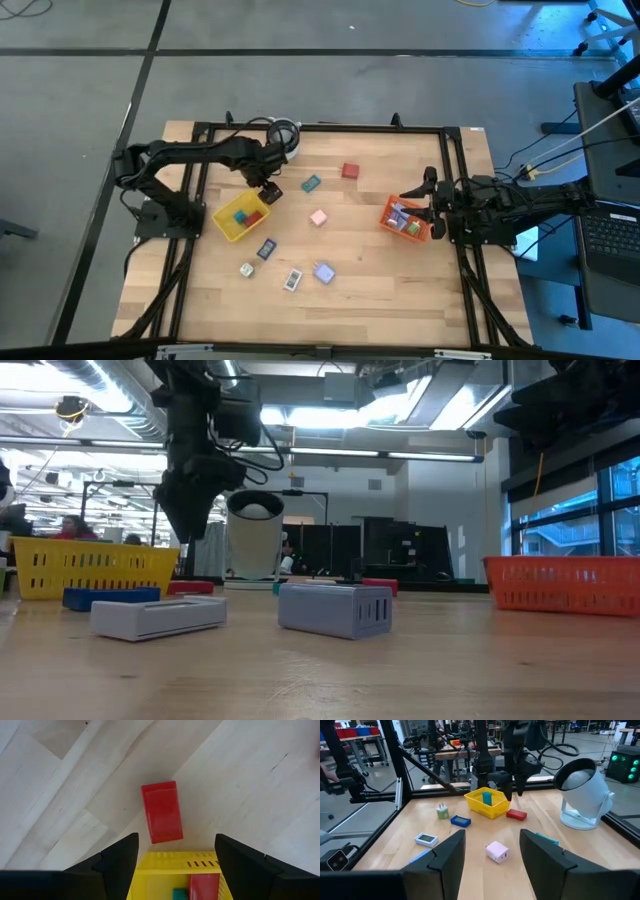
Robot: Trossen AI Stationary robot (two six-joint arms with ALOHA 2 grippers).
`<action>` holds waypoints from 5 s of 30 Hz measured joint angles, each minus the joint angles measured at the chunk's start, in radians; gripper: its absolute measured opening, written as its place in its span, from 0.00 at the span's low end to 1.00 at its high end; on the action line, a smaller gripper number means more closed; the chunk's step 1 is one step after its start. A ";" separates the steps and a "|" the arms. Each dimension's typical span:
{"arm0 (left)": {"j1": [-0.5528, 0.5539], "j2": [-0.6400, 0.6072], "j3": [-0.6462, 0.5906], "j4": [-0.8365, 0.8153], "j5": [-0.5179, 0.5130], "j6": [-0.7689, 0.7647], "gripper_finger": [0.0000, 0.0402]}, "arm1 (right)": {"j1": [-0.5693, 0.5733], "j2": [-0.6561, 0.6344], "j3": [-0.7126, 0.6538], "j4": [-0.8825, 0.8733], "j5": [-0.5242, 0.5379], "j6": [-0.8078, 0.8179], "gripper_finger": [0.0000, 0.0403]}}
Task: Pick & Place Office items
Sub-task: Put the red digital timer into the yellow basket
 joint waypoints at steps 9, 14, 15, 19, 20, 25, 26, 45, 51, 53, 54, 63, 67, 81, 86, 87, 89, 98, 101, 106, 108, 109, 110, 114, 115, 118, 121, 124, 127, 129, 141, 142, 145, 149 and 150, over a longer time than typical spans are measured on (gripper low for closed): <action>0.005 0.033 0.000 0.056 -0.002 0.010 0.65 | 0.000 0.000 0.000 0.000 0.003 0.000 0.47; 0.005 0.096 0.000 0.066 -0.040 0.044 0.65 | 0.000 0.000 0.000 0.000 0.003 0.001 0.47; 0.005 0.104 0.000 0.065 -0.049 0.052 0.65 | 0.000 0.000 0.000 0.000 0.003 0.003 0.47; 0.005 0.133 0.000 0.061 -0.093 0.056 0.65 | 0.000 0.000 0.000 0.000 0.002 0.014 0.47; 0.005 0.140 0.000 0.060 -0.093 0.056 0.65 | 0.000 0.000 0.000 0.000 0.002 0.019 0.47; 0.005 0.177 0.000 0.065 -0.093 0.058 0.65 | 0.000 0.000 0.000 0.000 0.000 0.019 0.47; 0.005 0.182 0.000 0.065 -0.093 0.059 0.65 | 0.000 0.000 0.000 0.000 0.000 0.019 0.47; 0.005 0.208 0.000 0.114 -0.074 0.077 0.64 | 0.000 0.000 0.000 0.000 -0.042 0.019 0.47; 0.005 0.208 0.000 0.117 -0.050 0.073 0.64 | 0.000 0.000 0.000 0.000 -0.053 0.019 0.47; 0.005 0.208 0.000 0.119 -0.038 0.068 0.64 | 0.000 0.000 0.000 0.000 -0.053 0.019 0.47; 0.005 0.208 -0.004 0.127 -0.032 0.068 0.64 | 0.000 0.000 0.000 0.000 -0.053 0.019 0.47; -0.004 0.209 -0.052 0.179 -0.002 0.047 0.64 | 0.000 0.000 0.000 0.000 -0.053 0.023 0.47; 0.002 0.220 -0.055 0.185 -0.027 0.055 0.64 | 0.000 0.000 0.000 0.000 -0.053 0.023 0.47; -0.004 0.269 -0.050 0.177 -0.001 0.086 0.51 | 0.000 0.000 0.000 0.006 -0.076 0.023 0.47; -0.004 0.238 -0.053 0.185 -0.002 0.086 0.38 | 0.000 0.000 0.000 0.006 -0.076 0.023 0.47; -0.004 0.233 -0.054 0.186 -0.002 0.084 0.38 | 0.000 0.000 0.000 0.006 -0.076 0.023 0.47; -0.005 0.221 -0.056 0.180 0.002 0.072 0.38 | 0.000 0.000 0.000 0.006 -0.076 0.023 0.47; -0.005 0.199 -0.052 0.176 0.003 0.061 0.38 | 0.000 0.000 0.000 0.006 -0.076 0.023 0.47; -0.009 0.199 -0.030 0.175 0.004 0.060 0.38 | 0.000 0.000 0.000 0.007 -0.076 0.023 0.47; -0.015 0.199 0.032 0.163 0.020 0.070 0.38 | 0.000 0.000 0.000 0.007 -0.076 0.023 0.47; -0.023 0.199 0.061 0.162 0.025 0.082 0.38 | 0.000 0.000 0.000 0.007 -0.076 0.023 0.47; -0.026 0.197 0.076 0.163 0.024 0.089 0.38 | 0.000 0.000 0.000 0.007 -0.076 0.023 0.47; -0.030 0.190 0.086 0.164 0.023 0.096 0.38 | 0.000 0.000 0.000 0.007 -0.076 0.023 0.47; -0.040 0.115 0.100 0.222 0.008 0.105 0.38 | 0.000 0.000 0.000 0.007 -0.076 0.023 0.47; -0.041 0.082 0.097 0.236 -0.001 0.104 0.38 | 0.000 0.000 0.000 0.007 -0.076 0.023 0.47; -0.042 -0.031 0.097 0.263 -0.048 0.101 0.38 | 0.000 0.000 0.000 0.008 -0.077 0.023 0.47; -0.053 -0.153 0.097 0.277 -0.125 0.084 0.38 | 0.000 0.000 0.000 0.014 -0.079 0.023 0.47; -0.090 -0.277 0.093 0.298 -0.223 0.078 0.38 | 0.000 0.000 0.000 0.016 -0.080 0.024 0.47; -0.147 -0.404 0.050 0.355 -0.311 0.074 0.38 | 0.000 0.000 0.000 0.016 -0.080 0.024 0.47; -0.184 -0.490 -0.007 0.399 -0.353 0.054 0.38 | 0.000 0.000 0.000 0.016 -0.080 0.025 0.47; -0.383 -0.844 -0.383 0.543 -0.492 -0.131 0.38 | 0.000 0.000 0.000 0.016 -0.079 0.045 0.47; -0.398 -0.859 -0.403 0.543 -0.494 -0.139 0.38 | 0.000 0.000 0.000 0.016 -0.079 0.052 0.47; -0.435 -0.896 -0.448 0.523 -0.494 -0.170 0.38 | 0.000 0.000 0.000 0.016 -0.079 0.066 0.47; -0.482 -0.914 -0.484 0.430 -0.478 -0.253 0.38 | 0.000 0.000 0.000 0.017 -0.076 0.092 0.47; -0.493 -0.915 -0.491 0.406 -0.469 -0.275 0.38 | 0.000 0.000 0.000 0.017 -0.076 0.101 0.47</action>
